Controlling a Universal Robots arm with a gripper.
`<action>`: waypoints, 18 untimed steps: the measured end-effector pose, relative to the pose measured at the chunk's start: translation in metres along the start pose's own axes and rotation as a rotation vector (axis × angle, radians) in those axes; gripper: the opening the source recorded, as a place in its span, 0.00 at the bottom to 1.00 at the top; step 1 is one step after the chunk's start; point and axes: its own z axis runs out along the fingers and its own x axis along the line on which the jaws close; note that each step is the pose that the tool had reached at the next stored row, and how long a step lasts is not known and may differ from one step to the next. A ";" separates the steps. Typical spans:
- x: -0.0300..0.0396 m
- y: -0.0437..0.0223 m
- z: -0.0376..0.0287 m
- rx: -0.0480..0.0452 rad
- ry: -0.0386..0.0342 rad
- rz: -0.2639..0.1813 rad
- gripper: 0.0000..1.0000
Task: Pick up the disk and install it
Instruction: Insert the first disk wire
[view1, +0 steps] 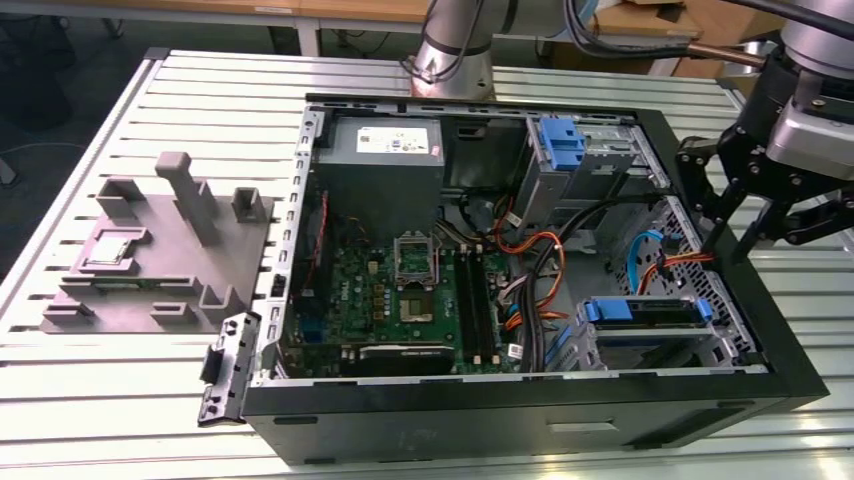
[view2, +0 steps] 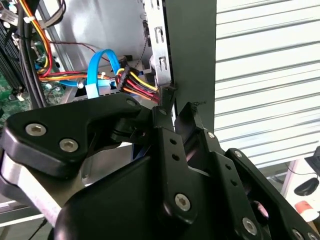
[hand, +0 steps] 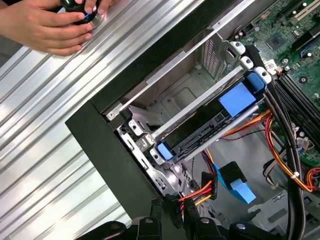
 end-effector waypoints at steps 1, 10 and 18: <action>-0.0007 0.0004 0.0006 0.0008 0.0008 -0.002 0.31; -0.0030 0.0020 0.0032 0.0174 0.0216 -0.008 0.31; -0.0044 0.0029 0.0039 0.0181 0.0236 -0.008 0.31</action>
